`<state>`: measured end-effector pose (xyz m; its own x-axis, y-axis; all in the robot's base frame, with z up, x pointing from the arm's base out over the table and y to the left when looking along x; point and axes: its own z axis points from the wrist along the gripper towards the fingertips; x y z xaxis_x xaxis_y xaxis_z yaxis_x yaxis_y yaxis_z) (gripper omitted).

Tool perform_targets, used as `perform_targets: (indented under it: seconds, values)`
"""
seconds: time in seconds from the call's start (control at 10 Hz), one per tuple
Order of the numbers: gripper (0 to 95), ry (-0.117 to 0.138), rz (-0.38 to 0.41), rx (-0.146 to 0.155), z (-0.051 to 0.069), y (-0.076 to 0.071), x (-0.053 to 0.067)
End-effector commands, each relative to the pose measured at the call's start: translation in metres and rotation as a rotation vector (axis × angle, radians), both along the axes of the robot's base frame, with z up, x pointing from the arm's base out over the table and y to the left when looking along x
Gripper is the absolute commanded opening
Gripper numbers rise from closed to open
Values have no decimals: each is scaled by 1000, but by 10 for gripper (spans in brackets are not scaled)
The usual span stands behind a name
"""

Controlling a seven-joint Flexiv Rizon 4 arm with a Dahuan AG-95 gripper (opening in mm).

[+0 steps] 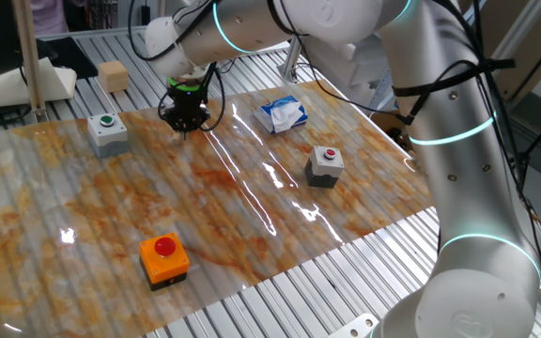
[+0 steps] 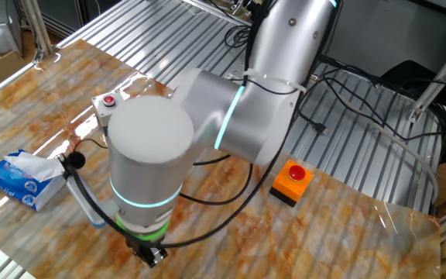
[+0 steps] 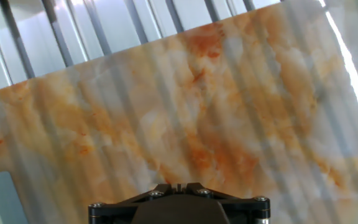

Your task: Use the gripper to push the small block from left to right

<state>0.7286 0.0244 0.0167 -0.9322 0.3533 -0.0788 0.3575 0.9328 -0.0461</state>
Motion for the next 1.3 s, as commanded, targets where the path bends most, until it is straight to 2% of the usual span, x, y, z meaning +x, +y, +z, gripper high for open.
perform_targets:
  seconds: [0.1, 0.3, 0.8, 0.9, 1.1, 1.3]
  values:
    - [0, 1, -15, 13, -1, 3, 1]
    - [0, -8, -32, 18, -4, 7, 1]
    - [0, -7, -39, 19, -4, 8, 1]
    - [0, 2, -29, 15, -4, 8, 1]
    - [0, 52, 34, -16, -1, 3, 2]
    - [0, 91, 93, -10, 8, -18, 8]
